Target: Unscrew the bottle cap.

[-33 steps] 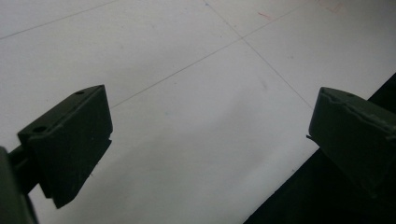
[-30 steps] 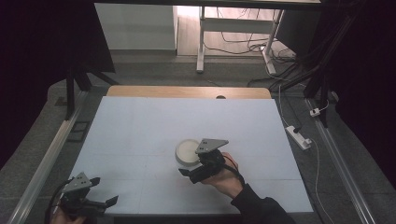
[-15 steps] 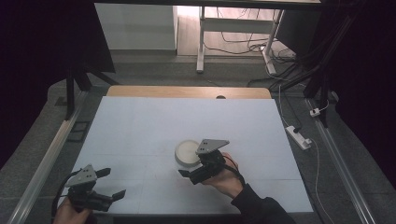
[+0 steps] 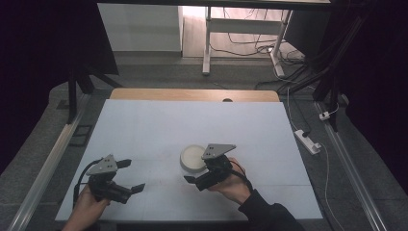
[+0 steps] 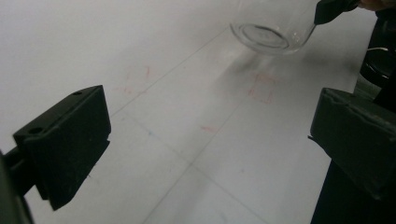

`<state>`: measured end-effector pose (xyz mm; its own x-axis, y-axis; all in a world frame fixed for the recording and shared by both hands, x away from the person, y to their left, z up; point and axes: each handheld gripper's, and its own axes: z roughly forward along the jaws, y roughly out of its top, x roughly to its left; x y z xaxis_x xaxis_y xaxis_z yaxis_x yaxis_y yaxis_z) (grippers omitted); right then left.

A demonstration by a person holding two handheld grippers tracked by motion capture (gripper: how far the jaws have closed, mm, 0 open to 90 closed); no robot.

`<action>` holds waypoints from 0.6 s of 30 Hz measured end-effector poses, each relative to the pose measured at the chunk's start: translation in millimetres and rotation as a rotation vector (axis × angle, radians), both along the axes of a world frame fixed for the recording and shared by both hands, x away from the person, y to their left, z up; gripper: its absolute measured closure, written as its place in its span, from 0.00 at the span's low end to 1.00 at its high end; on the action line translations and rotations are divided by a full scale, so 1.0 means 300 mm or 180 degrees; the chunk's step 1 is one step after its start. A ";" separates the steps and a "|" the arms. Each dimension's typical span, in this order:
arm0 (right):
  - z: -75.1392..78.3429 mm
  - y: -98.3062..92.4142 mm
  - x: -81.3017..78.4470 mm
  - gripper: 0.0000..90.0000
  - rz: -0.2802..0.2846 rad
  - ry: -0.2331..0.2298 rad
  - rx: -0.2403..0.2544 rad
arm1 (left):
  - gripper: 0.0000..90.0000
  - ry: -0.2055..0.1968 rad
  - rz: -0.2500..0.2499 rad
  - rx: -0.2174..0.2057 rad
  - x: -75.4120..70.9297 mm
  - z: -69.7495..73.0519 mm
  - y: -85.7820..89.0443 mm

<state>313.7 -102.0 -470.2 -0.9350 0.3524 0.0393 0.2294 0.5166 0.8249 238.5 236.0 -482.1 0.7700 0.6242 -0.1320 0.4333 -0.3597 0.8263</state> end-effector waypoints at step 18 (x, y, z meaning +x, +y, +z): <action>-0.008 0.001 0.001 0.07 0.0071 -0.0023 -0.0029 | 0.00 -0.0203 -0.0549 -0.0086 0.136 0.105 -0.148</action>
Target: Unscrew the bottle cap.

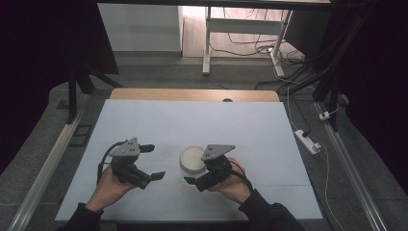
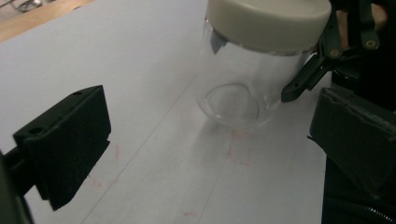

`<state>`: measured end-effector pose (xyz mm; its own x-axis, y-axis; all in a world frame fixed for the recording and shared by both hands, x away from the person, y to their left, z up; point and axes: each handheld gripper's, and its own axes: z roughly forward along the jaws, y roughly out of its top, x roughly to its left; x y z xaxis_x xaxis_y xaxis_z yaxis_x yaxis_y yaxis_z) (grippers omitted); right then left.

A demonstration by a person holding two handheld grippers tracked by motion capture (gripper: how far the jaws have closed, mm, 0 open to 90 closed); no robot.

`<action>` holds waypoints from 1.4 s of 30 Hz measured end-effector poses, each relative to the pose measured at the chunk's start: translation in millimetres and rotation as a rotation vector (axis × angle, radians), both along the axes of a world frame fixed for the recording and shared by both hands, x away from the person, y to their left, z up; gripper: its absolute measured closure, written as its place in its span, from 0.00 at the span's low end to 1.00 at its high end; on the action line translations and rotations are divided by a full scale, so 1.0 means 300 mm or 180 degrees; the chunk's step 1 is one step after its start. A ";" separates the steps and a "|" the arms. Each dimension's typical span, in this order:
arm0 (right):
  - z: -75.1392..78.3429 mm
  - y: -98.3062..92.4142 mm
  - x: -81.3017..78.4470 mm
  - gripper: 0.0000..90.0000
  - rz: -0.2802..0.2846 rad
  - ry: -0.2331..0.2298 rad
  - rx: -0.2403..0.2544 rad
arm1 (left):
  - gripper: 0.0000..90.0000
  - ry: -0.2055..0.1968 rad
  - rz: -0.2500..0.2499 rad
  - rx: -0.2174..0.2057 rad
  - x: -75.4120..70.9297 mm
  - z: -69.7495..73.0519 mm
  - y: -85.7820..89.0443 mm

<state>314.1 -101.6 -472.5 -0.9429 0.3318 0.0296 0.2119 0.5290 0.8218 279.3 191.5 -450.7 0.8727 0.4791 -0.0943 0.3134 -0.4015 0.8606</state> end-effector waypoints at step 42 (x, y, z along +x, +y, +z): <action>-0.001 0.007 -0.002 0.07 -0.0037 -0.0038 -0.0044 | 0.09 -0.0049 -0.0799 0.0017 0.134 0.045 -0.296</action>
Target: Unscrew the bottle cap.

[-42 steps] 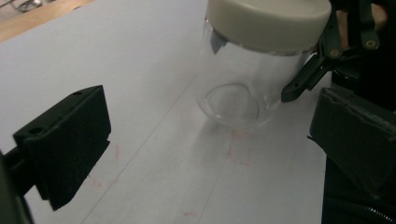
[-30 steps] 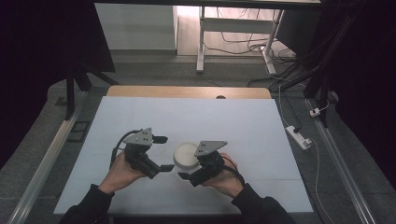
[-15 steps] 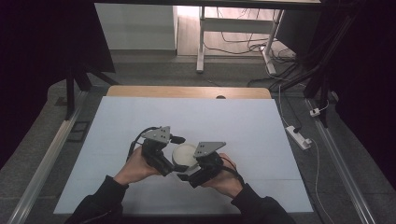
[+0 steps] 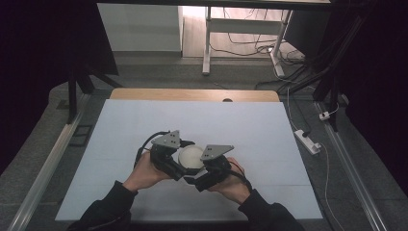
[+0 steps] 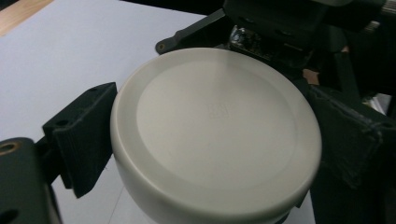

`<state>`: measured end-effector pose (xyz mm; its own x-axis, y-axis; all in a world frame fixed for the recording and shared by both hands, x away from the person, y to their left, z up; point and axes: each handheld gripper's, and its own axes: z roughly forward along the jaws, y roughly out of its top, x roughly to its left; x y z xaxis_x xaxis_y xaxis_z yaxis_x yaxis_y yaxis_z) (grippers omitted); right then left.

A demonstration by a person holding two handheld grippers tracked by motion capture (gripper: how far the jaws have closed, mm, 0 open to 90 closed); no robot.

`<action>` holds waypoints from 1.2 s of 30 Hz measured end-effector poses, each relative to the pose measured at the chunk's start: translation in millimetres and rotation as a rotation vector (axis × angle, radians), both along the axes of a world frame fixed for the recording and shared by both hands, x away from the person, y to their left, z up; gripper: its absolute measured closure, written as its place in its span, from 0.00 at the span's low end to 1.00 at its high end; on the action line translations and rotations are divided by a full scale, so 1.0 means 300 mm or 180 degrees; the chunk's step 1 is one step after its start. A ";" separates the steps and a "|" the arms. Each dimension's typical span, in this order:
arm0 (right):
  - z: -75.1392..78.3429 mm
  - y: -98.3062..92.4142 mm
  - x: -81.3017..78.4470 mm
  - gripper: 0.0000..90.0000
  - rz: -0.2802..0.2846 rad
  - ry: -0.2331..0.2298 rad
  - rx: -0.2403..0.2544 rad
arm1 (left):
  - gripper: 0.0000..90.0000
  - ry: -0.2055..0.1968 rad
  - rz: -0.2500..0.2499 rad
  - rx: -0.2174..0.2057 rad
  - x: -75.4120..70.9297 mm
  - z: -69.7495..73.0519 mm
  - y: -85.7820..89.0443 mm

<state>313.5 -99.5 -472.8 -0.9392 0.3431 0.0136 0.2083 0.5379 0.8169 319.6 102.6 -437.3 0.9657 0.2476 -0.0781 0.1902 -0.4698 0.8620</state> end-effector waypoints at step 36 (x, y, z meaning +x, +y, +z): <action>0.006 -0.003 -0.003 0.07 0.0093 0.0037 0.0075 | 0.00 -0.0091 -0.0304 0.0099 0.008 0.060 0.049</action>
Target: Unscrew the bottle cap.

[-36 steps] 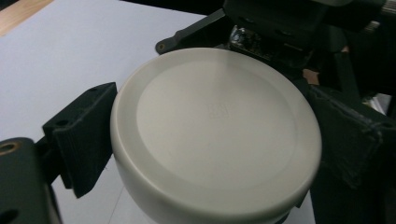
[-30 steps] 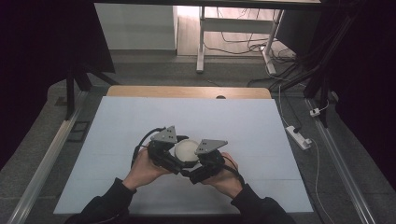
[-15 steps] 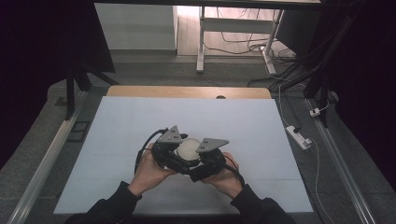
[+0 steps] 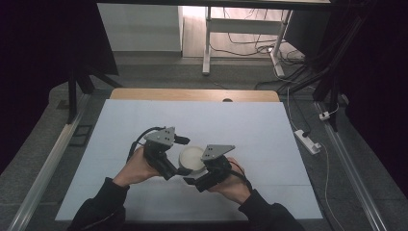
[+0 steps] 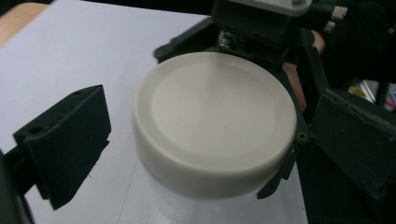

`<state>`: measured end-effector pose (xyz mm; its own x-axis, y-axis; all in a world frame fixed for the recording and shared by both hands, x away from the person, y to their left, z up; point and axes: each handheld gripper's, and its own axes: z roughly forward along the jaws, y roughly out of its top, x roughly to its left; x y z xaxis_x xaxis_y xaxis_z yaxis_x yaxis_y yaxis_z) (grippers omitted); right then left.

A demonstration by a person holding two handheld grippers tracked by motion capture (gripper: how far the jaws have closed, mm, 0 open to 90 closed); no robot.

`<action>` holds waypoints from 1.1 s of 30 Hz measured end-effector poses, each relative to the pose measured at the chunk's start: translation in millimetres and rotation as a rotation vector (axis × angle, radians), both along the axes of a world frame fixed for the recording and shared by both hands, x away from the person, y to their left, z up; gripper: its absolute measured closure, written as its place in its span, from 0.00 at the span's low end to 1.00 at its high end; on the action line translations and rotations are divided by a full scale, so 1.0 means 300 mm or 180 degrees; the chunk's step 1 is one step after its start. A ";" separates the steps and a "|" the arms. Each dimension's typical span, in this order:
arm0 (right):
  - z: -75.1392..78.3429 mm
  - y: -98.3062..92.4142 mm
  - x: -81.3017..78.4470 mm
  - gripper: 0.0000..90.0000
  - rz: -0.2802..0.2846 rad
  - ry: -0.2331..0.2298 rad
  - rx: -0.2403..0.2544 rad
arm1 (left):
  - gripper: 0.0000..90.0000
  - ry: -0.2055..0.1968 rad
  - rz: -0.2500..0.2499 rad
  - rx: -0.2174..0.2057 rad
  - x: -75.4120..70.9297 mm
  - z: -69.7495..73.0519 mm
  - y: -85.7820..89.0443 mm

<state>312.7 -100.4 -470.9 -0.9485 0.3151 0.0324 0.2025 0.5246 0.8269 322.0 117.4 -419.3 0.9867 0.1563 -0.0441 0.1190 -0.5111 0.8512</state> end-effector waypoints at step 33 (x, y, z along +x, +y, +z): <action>-0.005 -0.017 0.018 0.07 -0.0464 0.0031 -0.0045 | 0.08 -0.0103 0.1062 0.0196 -0.062 -0.016 -0.128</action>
<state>318.2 -105.6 -472.4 -0.8923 0.4499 0.0360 0.2853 0.5006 0.8173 303.5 79.0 -424.2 0.8815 0.4722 0.0059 0.2618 -0.4990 0.8261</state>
